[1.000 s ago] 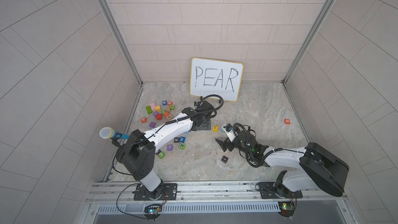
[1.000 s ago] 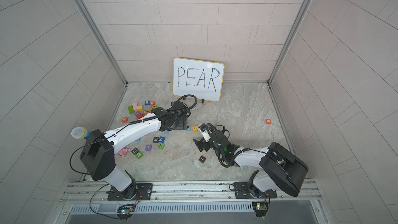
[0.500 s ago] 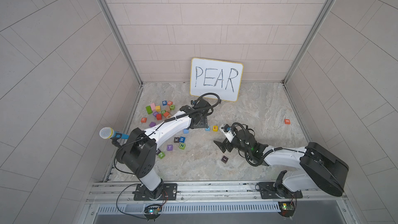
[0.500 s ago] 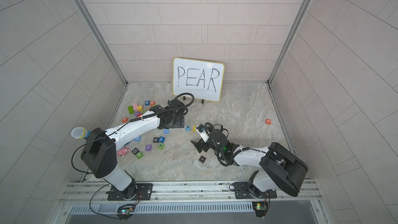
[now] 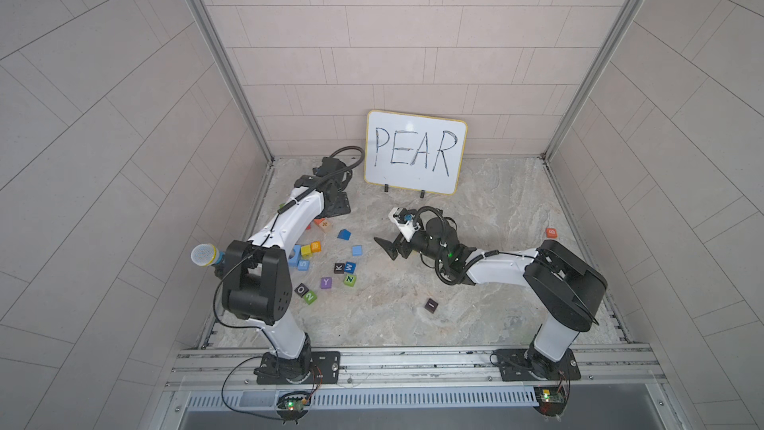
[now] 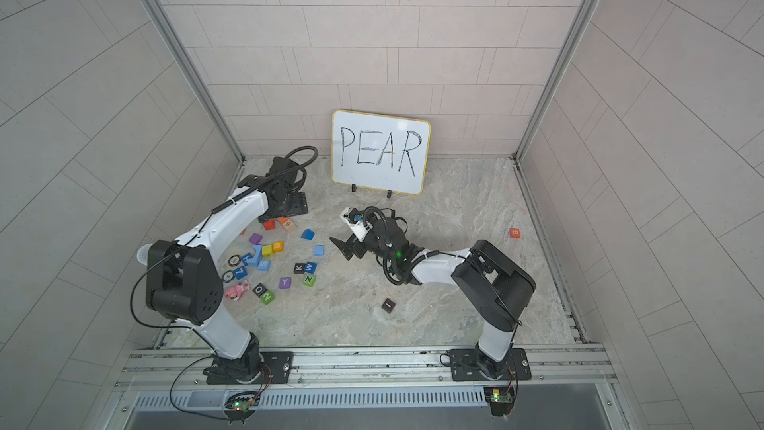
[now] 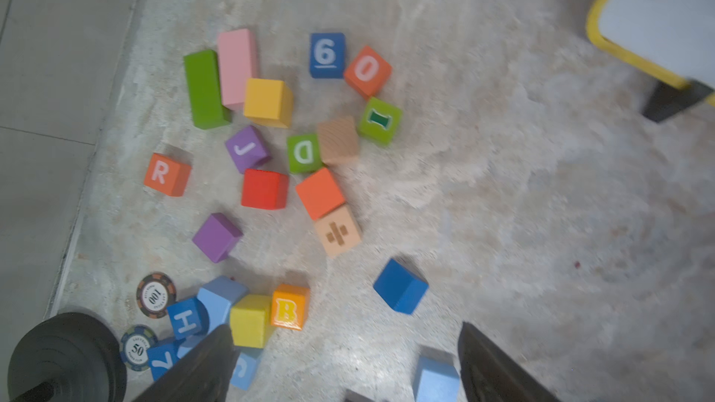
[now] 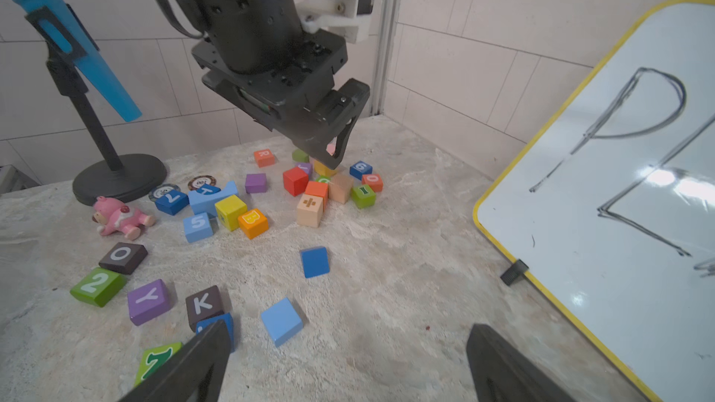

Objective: Spell the uppercase word “pear” with letter blocks
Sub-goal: Pick up the letter block from the center of the board.

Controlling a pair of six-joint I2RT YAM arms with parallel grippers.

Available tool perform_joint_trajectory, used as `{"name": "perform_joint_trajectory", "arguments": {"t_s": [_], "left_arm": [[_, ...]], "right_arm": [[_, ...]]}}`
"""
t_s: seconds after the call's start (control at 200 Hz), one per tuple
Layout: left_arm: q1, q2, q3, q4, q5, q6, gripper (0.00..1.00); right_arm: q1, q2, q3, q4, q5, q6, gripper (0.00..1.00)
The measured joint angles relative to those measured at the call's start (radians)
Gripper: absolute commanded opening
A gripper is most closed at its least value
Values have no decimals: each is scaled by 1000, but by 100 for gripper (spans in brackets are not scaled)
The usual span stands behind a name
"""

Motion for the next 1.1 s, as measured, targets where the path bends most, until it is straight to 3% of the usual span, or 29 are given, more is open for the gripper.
{"name": "perform_joint_trajectory", "arguments": {"t_s": [0.41, 0.835, 1.101], "left_arm": [[322, 92, 1, 37, 96, 42, 90], [404, 246, 50, 82, 130, 82, 84], [444, 280, 87, 118, 138, 155, 85]], "right_arm": [[-2, 216, 242, 53, -192, 10, 100], [-2, 281, 274, 104, -276, 39, 99], [-4, 303, 247, 190, -282, 63, 99]]}}
